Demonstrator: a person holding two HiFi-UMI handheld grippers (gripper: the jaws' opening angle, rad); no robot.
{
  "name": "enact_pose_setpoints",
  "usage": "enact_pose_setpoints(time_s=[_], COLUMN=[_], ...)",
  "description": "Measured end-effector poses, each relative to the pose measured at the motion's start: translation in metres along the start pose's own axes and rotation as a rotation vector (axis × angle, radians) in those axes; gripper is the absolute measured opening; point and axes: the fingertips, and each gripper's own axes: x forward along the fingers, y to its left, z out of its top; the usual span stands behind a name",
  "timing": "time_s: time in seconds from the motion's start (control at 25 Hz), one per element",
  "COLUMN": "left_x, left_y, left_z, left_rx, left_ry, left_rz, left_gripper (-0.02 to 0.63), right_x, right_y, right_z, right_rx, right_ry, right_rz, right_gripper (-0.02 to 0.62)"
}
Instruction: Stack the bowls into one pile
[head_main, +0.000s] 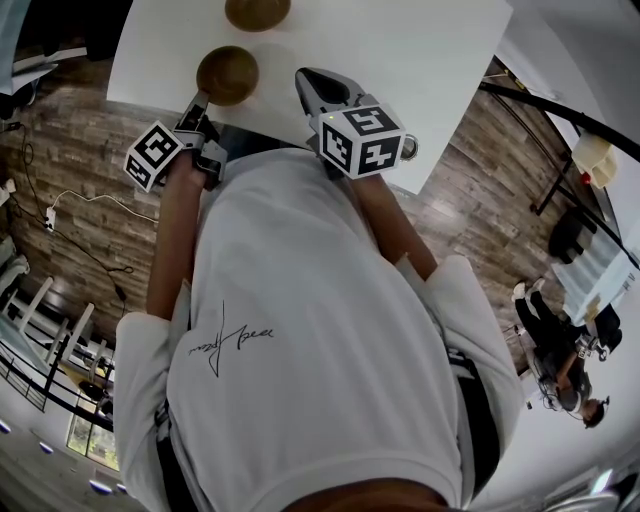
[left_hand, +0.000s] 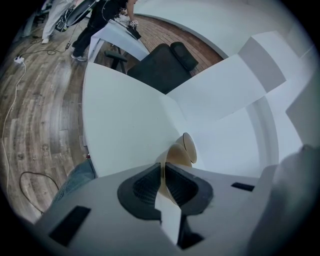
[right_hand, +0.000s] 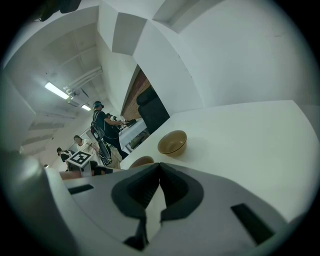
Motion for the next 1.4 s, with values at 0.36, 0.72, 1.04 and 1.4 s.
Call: enact_pose_setpoints(time_s=[0.36,0.72,1.04,1.4], left_x=[-0.002,-0.002,0.001,0.009], left_y=[-0.008,-0.022,-0.036,-0.053], left_z=[0.004,0.017,0.027,0.038], left_rx=[-0.016,-0.021,-0.028,-0.018], left_ry=[-0.009,-0.014,-0.014,-0.005], left_rz=[-0.016,-0.049,-0.081,-0.109], left_gripper=[0.037,0.037,0.037,0.037], right_x=[-0.001,0.001,0.001,0.004], right_y=[-0.003,-0.001,-0.002,-0.004], right_z=[-0.001,-0.001,-0.002,-0.001], right_rx=[-0.001,0.013,0.022,0.034], right_ry=[0.001,-0.005,-0.003,-0.003], right_rz=[0.002,-0.002,-0.010,-0.016], right_gripper=[0.011,0.011,0.011,0.011])
